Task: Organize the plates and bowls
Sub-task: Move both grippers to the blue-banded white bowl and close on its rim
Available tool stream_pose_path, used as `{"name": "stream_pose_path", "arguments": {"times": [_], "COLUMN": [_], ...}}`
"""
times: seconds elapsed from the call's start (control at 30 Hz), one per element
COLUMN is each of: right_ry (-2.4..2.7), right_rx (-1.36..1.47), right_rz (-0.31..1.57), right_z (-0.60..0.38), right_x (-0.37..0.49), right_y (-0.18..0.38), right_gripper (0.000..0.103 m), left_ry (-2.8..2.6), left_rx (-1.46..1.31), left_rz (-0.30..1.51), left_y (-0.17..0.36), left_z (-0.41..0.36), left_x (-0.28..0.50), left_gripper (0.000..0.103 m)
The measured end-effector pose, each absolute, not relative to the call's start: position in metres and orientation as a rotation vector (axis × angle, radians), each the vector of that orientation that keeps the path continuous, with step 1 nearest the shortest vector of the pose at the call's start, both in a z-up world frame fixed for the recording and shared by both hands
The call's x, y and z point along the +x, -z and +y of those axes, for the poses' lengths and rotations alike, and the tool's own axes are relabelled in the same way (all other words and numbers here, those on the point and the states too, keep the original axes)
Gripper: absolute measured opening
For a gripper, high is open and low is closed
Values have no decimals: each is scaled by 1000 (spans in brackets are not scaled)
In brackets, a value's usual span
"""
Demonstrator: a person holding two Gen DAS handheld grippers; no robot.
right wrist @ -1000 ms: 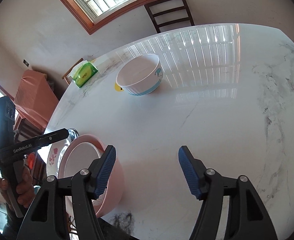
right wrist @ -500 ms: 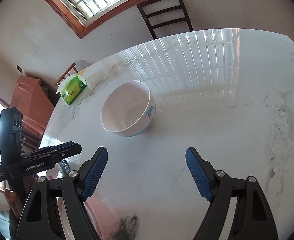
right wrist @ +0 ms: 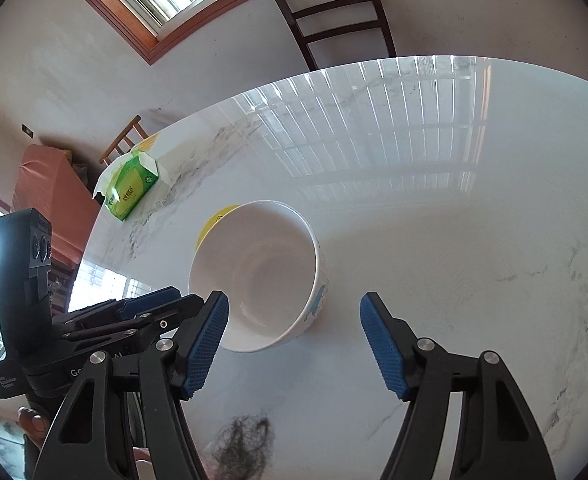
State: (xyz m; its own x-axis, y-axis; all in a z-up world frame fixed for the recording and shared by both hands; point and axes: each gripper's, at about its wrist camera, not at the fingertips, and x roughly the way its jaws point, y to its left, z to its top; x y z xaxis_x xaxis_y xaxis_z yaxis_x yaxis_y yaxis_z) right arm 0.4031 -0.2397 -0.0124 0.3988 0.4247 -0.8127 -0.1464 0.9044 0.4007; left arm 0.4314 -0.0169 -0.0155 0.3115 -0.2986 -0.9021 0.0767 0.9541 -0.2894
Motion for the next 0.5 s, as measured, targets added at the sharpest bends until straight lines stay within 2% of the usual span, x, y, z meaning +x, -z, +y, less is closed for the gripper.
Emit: {"name": "stream_pose_path", "arguments": {"times": [0.4,0.47,0.5], "right_ry": [-331,-329,-332], "right_rx": [258,250,246], "right_rz": [1168,1187,1197], "right_z": [-235,-233,-232], "right_x": [420,422,423], "right_y": [31,37,41], "right_gripper": [51,45,38], "left_ry": [198,192,181], "left_rx": [-176,-158,-145], "left_rz": [1244,1239,1241], "left_y": [20,22,23], "left_z": [-26,-29,-30], "left_x": [438,438,438], "left_gripper": [43,43,43]}}
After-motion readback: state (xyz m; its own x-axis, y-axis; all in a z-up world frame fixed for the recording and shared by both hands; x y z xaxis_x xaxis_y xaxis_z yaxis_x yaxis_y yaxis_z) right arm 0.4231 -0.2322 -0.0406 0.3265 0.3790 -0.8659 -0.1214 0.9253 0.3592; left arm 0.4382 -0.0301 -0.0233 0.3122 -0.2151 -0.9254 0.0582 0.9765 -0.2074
